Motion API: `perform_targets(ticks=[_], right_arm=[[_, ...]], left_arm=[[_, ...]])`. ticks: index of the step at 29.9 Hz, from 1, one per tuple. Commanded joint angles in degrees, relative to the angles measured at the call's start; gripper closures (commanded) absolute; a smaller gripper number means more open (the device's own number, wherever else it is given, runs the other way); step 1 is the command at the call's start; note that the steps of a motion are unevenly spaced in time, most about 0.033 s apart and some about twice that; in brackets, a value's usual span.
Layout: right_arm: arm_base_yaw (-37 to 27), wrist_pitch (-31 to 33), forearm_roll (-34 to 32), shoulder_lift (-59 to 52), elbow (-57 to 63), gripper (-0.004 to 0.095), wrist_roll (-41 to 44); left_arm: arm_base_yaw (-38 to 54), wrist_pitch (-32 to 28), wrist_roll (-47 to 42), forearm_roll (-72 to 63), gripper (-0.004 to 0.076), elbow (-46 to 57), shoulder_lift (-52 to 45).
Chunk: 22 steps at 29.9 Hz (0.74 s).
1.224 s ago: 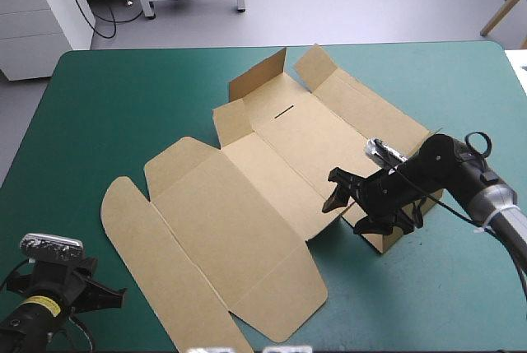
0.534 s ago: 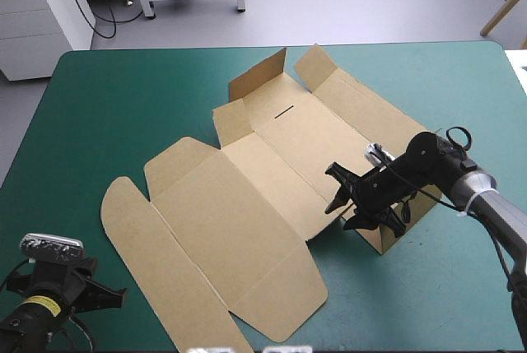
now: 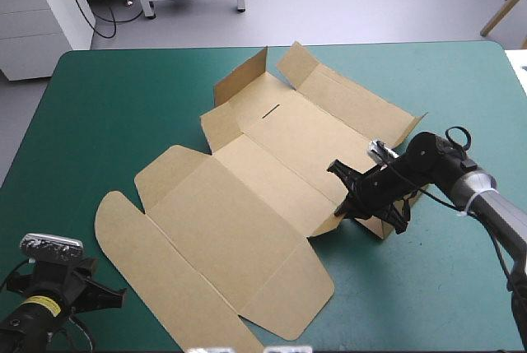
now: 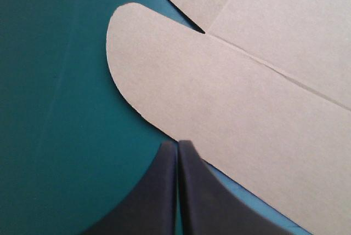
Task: Fold the box
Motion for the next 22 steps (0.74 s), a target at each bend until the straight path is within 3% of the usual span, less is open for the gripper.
perform_targets(ticks=[1,6,13,22], right_arm=[[-0.2,-1.3,0.9,-1.8,-3.4,0.0925,-1.9],[-0.2,-0.1,-6.1,-1.7,-8.5,0.0925,-1.9],[-0.2,9.5,-23.6,1.9,-16.6,0.0926,-5.0],[-0.3,8.6,-33.3,9.7,-27.4,0.0926,-21.5]], left_arm=[[0.2,-3.0,0.0,-0.2,0.0734,-2.0,0.6],[0.2,-3.0,0.0,-0.2,0.0734,-2.0,0.6],[0.2,-3.0,0.0,-0.2,0.0734,-2.0,0.6],[0.2,-1.9,0.0,-0.2,0.0734,-2.0,0.6]])
